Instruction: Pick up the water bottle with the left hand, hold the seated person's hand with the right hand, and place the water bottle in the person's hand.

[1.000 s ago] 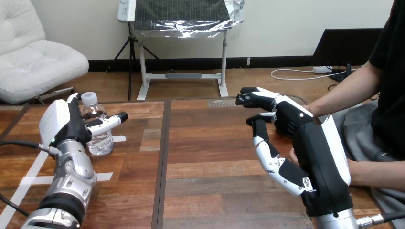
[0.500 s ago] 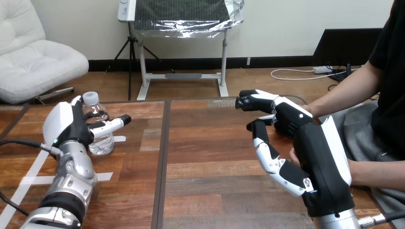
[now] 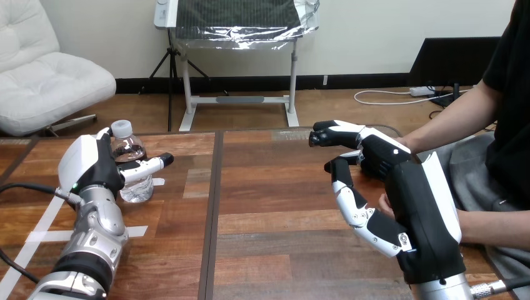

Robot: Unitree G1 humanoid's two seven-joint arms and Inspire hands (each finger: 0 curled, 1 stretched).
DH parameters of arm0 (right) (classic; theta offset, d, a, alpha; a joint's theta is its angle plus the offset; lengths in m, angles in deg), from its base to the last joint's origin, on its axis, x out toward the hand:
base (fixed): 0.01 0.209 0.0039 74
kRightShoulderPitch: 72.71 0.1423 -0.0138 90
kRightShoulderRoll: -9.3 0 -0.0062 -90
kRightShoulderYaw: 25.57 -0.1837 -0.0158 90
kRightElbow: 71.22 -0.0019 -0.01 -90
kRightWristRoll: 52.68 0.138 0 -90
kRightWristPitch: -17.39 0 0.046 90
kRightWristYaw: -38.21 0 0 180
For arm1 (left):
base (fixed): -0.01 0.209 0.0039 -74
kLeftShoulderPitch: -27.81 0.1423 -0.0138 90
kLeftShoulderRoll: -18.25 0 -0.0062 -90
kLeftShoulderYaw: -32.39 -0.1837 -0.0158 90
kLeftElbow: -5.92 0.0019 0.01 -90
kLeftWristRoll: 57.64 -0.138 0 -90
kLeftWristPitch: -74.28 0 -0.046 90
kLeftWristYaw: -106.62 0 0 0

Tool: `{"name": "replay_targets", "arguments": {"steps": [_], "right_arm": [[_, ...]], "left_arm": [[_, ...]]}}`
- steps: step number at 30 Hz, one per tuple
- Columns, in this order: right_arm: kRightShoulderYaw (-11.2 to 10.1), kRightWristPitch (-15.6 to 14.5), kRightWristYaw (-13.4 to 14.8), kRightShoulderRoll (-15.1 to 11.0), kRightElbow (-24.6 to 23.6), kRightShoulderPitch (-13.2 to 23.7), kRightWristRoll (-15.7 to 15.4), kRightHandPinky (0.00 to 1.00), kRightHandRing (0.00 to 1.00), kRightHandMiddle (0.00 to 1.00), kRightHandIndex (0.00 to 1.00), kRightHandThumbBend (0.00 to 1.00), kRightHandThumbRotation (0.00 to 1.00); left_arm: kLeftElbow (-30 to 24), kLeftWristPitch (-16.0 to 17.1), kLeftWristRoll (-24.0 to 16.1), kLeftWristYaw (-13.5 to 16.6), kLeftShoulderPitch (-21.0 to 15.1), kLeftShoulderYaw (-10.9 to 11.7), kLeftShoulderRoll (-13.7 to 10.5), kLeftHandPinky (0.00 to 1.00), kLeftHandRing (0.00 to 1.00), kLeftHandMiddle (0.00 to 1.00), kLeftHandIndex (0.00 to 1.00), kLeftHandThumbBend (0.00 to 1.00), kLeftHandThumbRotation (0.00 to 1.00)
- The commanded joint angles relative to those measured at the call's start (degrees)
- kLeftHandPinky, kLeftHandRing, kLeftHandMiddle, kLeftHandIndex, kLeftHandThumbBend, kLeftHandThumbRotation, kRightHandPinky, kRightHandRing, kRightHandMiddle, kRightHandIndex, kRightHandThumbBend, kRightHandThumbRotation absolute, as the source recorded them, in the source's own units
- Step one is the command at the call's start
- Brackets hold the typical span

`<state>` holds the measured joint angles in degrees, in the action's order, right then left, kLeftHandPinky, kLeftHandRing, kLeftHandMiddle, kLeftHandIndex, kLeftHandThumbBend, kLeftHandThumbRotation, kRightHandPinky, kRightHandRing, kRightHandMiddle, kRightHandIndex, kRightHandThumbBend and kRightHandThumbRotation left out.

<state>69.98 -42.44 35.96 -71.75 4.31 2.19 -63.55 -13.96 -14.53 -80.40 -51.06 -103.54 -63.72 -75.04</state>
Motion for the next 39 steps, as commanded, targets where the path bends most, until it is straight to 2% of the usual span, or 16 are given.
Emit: {"name": "replay_targets", "arguments": {"steps": [1,5,8,10,14,17,18,22,27,39], "right_arm": [[-0.99,0.23,0.01,-0.17,-2.11,2.43,1.21,0.53,0.70,0.74,0.62,0.14,0.00],[-1.13,0.57,0.13,-0.18,-1.93,2.47,1.03,0.51,0.68,0.73,0.61,0.14,0.00],[-1.16,0.59,0.05,-0.26,-1.94,2.35,1.11,0.51,0.68,0.72,0.61,0.14,0.00],[-1.18,0.53,0.03,-0.30,-2.00,2.26,1.06,0.50,0.68,0.72,0.61,0.14,0.00],[-1.25,0.53,0.02,-0.37,-2.01,2.19,0.98,0.50,0.68,0.72,0.61,0.14,0.00],[-1.27,0.60,-0.06,-0.44,-1.97,2.18,1.10,0.50,0.67,0.72,0.61,0.14,0.00],[-1.29,0.63,-0.07,-0.46,-1.96,2.17,1.12,0.50,0.67,0.71,0.61,0.15,0.00],[-1.29,0.55,0.02,-0.37,-2.09,2.07,0.97,0.49,0.66,0.71,0.60,0.15,0.00],[-1.34,0.53,-0.02,-0.37,-2.26,1.93,0.95,0.48,0.65,0.70,0.60,0.15,0.00],[-1.75,0.58,-0.18,-0.43,-2.46,1.75,0.89,0.47,0.63,0.68,0.60,0.16,0.00]], "left_arm": [[-0.34,1.28,0.32,1.43,-3.68,-0.30,0.44,0.73,0.84,0.88,0.87,0.89,0.46],[-0.47,2.93,1.15,2.69,-3.10,0.46,0.64,0.72,0.83,0.86,0.85,0.87,0.43],[-0.58,4.28,1.82,3.38,-2.64,0.88,0.60,0.71,0.81,0.84,0.82,0.85,0.36],[-0.65,4.66,2.17,3.62,-2.47,0.94,0.53,0.69,0.78,0.81,0.78,0.80,0.26],[-0.90,5.89,2.89,5.16,-2.09,1.13,0.51,0.66,0.74,0.76,0.74,0.76,0.16],[-0.90,6.63,2.84,7.13,-1.90,0.97,0.55,0.59,0.66,0.69,0.68,0.74,0.08],[-0.94,6.64,2.78,7.55,-1.90,0.84,0.57,0.54,0.61,0.64,0.63,0.73,0.05],[-0.52,7.06,2.09,9.17,-1.87,0.09,0.37,0.47,0.53,0.56,0.57,0.72,0.02],[-0.22,7.37,2.42,9.13,-1.96,0.14,0.34,0.40,0.45,0.50,0.52,0.72,0.00],[-0.50,7.36,2.34,8.56,-1.82,-0.23,0.26,0.39,0.44,0.48,0.51,0.73,0.00]]}}
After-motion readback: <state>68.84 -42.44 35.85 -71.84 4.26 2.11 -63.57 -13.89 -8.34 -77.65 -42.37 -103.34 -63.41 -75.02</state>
